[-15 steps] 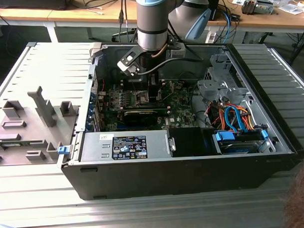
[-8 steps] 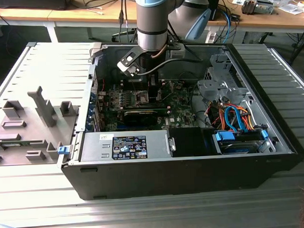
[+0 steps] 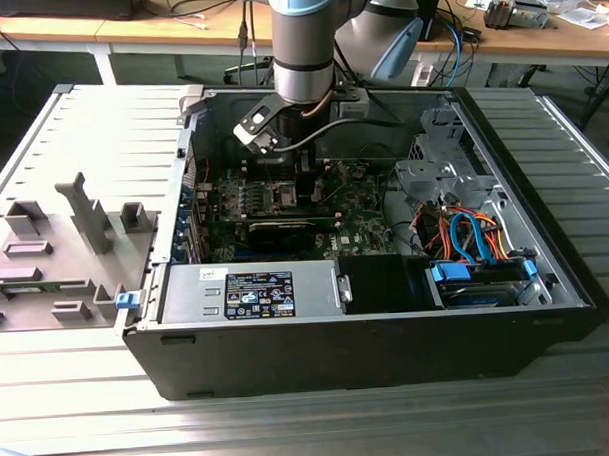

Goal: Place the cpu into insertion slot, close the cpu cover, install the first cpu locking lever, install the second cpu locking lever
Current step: 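Place the cpu into insertion slot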

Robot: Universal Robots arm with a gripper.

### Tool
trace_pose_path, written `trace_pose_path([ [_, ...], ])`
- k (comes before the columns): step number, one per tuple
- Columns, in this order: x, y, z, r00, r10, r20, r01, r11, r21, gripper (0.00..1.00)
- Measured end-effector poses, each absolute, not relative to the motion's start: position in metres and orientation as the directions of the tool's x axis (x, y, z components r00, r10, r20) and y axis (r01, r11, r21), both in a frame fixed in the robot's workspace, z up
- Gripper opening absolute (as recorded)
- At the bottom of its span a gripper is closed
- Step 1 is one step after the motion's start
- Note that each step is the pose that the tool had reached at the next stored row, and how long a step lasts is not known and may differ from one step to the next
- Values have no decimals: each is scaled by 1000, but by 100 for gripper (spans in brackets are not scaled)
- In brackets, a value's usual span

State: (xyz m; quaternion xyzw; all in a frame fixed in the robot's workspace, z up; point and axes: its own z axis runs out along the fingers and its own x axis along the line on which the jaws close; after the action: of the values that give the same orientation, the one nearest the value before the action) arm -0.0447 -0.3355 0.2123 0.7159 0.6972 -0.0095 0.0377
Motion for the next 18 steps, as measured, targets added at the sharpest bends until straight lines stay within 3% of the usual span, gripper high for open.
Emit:
trace_pose_path([
  [15,-50,-330,210,27,997,-68,999,-24,42,54],
  [18,-53,-330,210,26,998,-54,999,-24,42,54],
])
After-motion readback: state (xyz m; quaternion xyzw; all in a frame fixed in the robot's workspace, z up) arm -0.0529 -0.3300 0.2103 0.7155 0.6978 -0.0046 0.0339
